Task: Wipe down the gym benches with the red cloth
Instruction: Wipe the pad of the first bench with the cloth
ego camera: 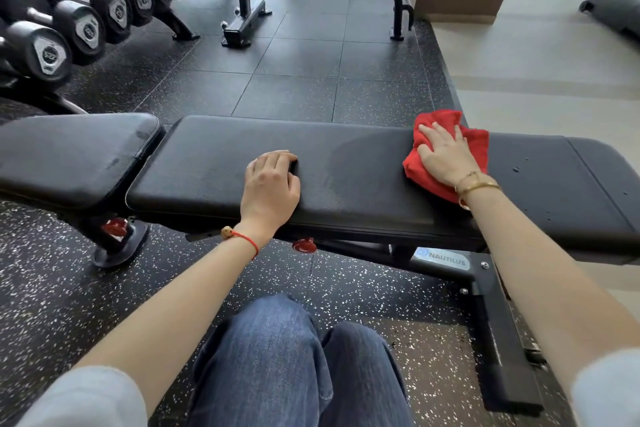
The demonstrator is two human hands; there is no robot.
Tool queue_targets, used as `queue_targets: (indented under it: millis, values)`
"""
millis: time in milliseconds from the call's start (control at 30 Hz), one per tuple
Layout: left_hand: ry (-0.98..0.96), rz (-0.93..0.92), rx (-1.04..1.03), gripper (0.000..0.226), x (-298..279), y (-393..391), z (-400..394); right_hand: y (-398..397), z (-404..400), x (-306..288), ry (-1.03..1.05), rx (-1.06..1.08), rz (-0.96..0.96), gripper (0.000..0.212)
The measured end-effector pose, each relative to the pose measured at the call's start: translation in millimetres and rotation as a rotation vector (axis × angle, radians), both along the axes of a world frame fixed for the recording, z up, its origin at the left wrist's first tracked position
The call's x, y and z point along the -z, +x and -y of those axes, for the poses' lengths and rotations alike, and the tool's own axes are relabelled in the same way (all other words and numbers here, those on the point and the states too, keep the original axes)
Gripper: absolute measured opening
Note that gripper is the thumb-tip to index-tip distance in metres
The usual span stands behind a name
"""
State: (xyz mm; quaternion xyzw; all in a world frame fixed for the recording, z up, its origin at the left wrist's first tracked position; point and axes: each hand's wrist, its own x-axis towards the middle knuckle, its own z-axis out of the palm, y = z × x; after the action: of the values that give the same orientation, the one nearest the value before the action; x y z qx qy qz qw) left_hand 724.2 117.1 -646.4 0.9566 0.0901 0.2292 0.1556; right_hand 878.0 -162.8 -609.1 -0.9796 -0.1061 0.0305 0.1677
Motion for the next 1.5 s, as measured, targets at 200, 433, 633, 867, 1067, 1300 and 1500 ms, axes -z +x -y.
queue_targets:
  millis: [200,433,633,867,1067,1300,1500]
  values:
    - [-0.002,0.008,-0.010,0.031,-1.2,1.3,1.2,-20.0,-43.2,1.7,-0.081,-0.209,0.059,0.054]
    - [-0.013,0.024,0.013,0.030,-1.1,-1.1,-2.5,-87.9,-25.3,8.2,0.093,-0.372,0.139,0.052]
    - [0.011,0.013,0.012,0.032,-0.1,-0.6,0.2,-56.0,-3.3,5.0,0.068,-0.143,0.097,0.050]
    - [0.030,-0.002,0.005,0.031,-1.5,-0.7,2.8,-51.4,-72.6,-1.7,0.017,-0.227,0.083,0.051]
    - [0.011,0.001,-0.001,0.032,-2.8,-1.2,2.2,-97.9,-69.7,0.4,0.111,-0.437,0.116,0.048]
    - [-0.008,0.001,0.019,0.033,-5.5,-3.6,3.0,-118.2,-21.6,6.2,0.147,-0.390,0.178,0.045]
    - [-0.043,-0.040,0.031,0.032,-11.6,-0.6,2.2,-94.3,29.4,3.2,0.131,-0.082,0.251,0.042]
